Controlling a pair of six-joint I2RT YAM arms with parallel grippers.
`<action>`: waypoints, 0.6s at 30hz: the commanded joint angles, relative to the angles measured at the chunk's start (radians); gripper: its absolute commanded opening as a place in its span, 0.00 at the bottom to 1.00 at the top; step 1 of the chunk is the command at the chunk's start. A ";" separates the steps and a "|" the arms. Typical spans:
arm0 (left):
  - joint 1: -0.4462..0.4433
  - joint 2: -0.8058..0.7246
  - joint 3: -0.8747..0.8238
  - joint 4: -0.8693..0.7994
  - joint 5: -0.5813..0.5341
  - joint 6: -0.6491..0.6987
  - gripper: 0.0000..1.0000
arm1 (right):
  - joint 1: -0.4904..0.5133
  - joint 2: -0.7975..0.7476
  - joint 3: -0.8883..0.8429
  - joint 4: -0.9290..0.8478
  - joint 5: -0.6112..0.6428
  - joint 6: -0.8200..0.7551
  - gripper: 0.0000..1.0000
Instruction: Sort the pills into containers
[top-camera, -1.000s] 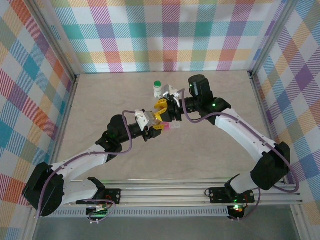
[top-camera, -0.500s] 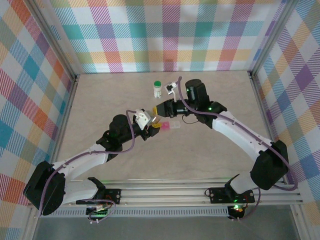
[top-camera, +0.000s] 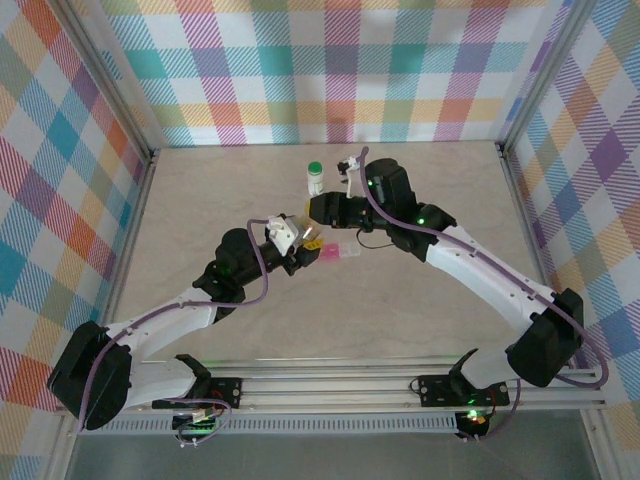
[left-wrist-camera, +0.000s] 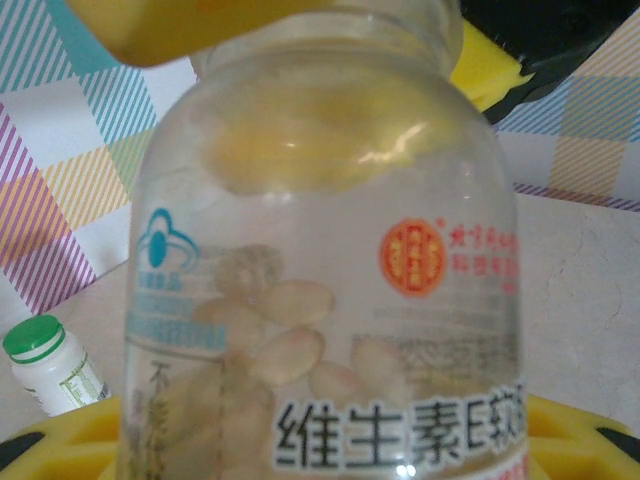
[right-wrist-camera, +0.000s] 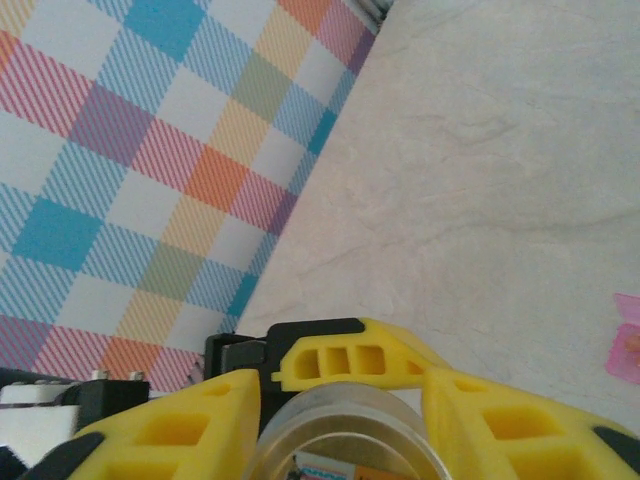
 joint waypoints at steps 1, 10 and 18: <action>-0.029 -0.039 0.028 0.205 0.119 0.063 0.00 | 0.005 0.044 0.005 -0.096 0.064 0.013 0.40; -0.029 -0.010 0.035 0.203 0.127 0.056 0.00 | 0.006 0.032 0.030 -0.123 0.077 -0.011 0.46; -0.029 0.003 0.037 0.213 0.133 0.041 0.00 | 0.006 0.027 0.044 -0.148 0.122 -0.039 0.54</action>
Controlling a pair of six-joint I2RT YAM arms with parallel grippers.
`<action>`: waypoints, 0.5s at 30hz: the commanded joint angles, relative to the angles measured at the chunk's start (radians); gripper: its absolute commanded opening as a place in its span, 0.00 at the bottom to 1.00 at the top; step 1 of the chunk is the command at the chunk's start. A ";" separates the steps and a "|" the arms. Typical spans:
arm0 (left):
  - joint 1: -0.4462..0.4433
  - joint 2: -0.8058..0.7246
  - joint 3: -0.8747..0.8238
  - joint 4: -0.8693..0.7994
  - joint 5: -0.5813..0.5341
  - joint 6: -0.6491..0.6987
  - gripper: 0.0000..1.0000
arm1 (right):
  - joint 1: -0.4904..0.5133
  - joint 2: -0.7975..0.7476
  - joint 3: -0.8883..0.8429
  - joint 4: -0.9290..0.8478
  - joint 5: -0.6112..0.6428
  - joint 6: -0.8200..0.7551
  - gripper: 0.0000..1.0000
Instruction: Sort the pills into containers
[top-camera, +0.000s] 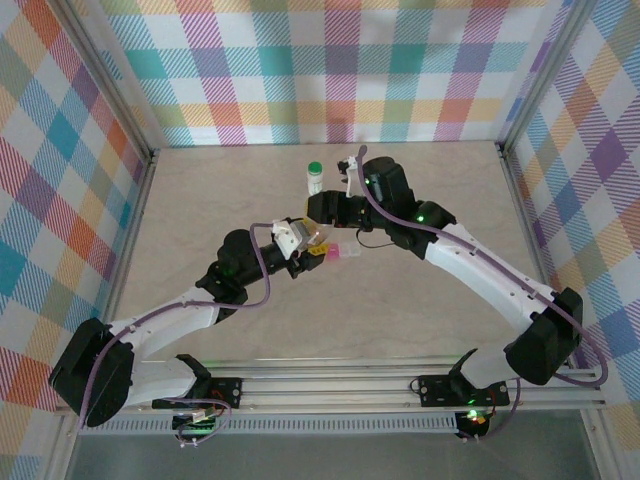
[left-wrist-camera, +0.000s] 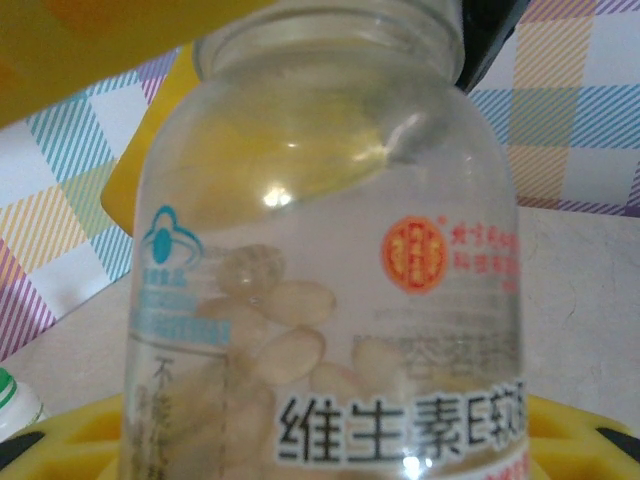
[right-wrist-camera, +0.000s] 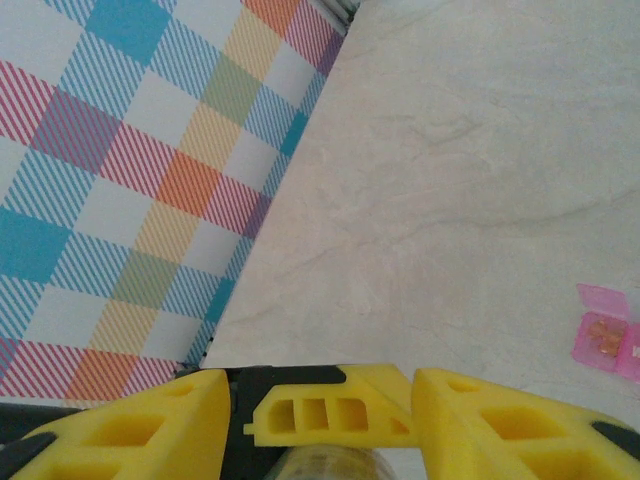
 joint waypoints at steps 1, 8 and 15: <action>-0.012 -0.016 0.036 0.165 0.057 0.011 0.00 | -0.001 0.018 0.006 -0.082 0.069 -0.033 0.55; -0.012 -0.021 0.028 0.150 0.088 0.014 0.00 | -0.004 0.025 0.023 -0.099 0.090 -0.054 0.65; -0.014 -0.014 0.018 0.146 0.106 0.008 0.00 | -0.008 0.059 0.084 -0.107 0.087 -0.068 0.72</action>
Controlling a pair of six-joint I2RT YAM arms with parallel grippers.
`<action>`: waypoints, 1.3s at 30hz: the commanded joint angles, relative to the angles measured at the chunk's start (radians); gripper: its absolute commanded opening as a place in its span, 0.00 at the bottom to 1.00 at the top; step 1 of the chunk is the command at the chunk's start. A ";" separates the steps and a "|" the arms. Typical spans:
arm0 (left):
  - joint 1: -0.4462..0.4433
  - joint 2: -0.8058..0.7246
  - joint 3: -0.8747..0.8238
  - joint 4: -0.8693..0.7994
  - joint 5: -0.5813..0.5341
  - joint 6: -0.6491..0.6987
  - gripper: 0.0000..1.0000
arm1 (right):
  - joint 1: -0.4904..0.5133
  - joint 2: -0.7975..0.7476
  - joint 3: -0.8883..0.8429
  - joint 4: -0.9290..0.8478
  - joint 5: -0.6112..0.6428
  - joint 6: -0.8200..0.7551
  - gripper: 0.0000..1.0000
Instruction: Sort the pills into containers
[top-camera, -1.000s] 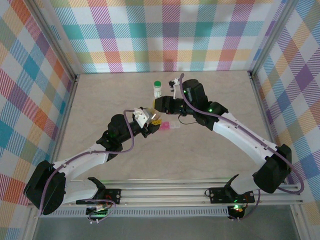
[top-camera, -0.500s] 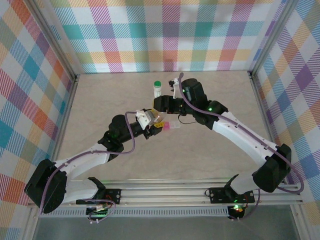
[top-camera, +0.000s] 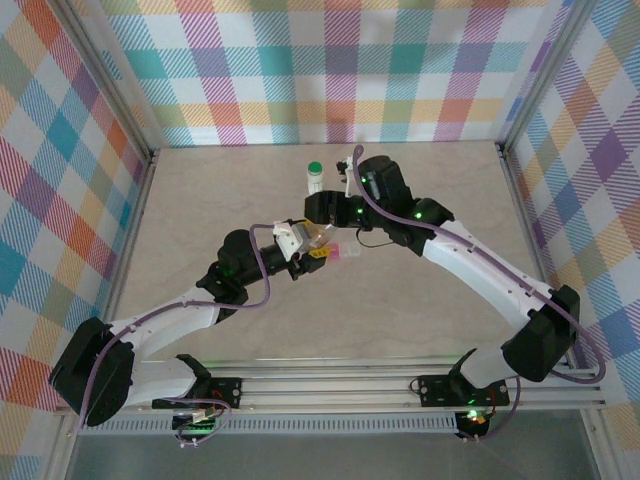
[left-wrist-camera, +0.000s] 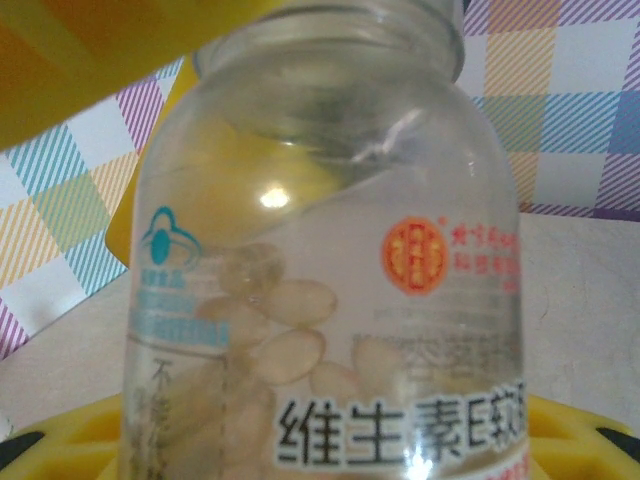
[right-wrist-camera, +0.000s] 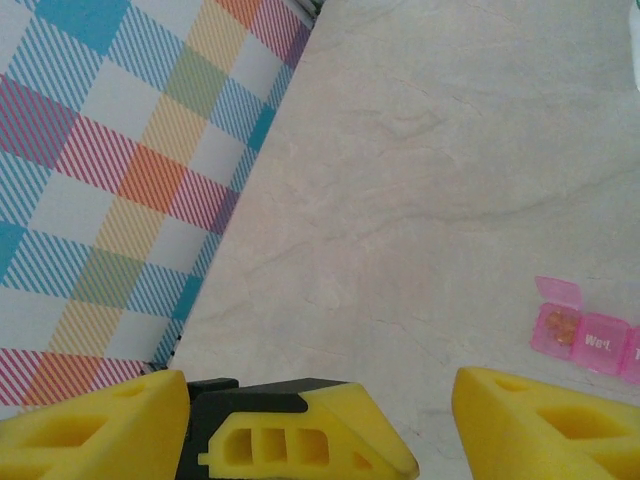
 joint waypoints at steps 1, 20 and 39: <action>-0.010 -0.016 0.016 0.133 0.062 0.008 0.00 | -0.013 0.040 0.046 -0.033 0.039 -0.031 0.72; -0.010 0.001 -0.016 0.134 0.031 -0.005 0.00 | -0.111 0.060 0.185 -0.015 -0.008 -0.087 0.82; 0.049 0.073 -0.019 0.251 -0.028 -0.188 0.00 | -0.123 -0.193 -0.141 0.208 -0.332 -0.481 0.85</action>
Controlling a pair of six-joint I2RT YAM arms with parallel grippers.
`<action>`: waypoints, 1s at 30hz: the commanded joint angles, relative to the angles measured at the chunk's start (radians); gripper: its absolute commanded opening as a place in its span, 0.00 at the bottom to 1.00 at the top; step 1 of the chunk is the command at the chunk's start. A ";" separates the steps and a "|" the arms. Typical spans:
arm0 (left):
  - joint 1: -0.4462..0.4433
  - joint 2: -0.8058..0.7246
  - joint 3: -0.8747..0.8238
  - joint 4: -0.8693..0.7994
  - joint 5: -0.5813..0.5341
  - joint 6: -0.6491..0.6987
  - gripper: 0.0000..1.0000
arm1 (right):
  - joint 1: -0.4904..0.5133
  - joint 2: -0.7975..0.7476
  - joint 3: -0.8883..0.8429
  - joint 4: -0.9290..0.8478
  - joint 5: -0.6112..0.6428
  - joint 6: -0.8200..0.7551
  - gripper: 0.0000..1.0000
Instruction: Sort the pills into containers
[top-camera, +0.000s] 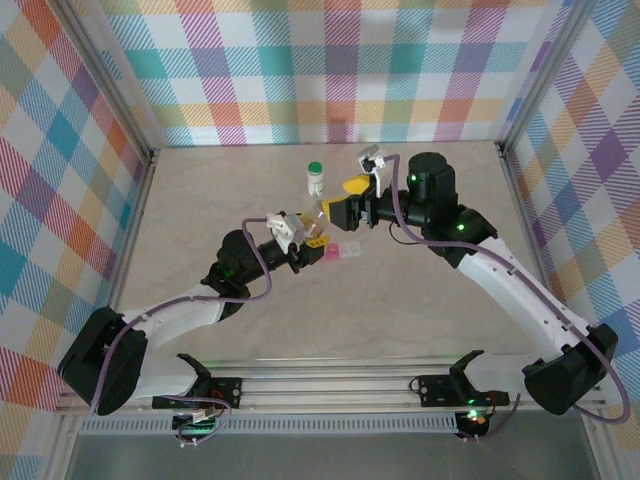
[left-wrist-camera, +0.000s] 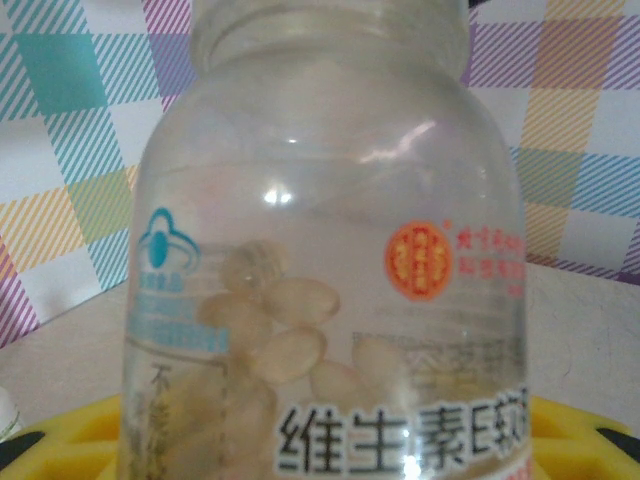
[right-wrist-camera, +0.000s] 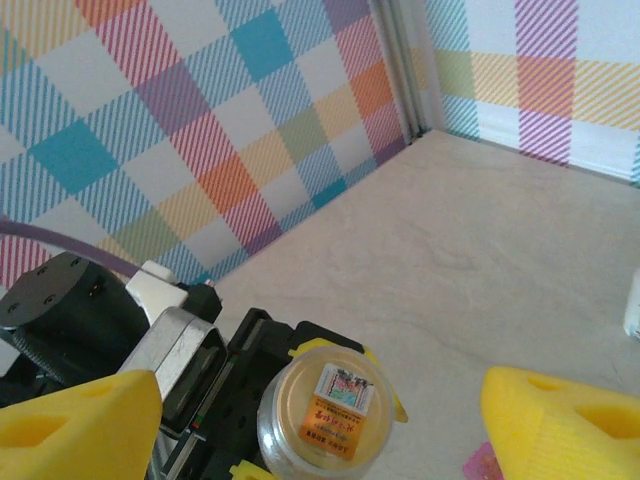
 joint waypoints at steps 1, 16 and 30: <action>0.009 0.004 0.007 0.081 0.009 -0.040 0.00 | 0.005 0.021 -0.013 0.040 -0.072 -0.038 0.85; 0.009 -0.009 0.015 0.076 0.031 -0.048 0.00 | 0.005 0.107 0.005 0.054 -0.070 0.016 0.84; 0.009 -0.043 0.012 0.088 0.089 -0.042 0.00 | 0.005 0.179 0.026 0.016 0.094 0.095 0.83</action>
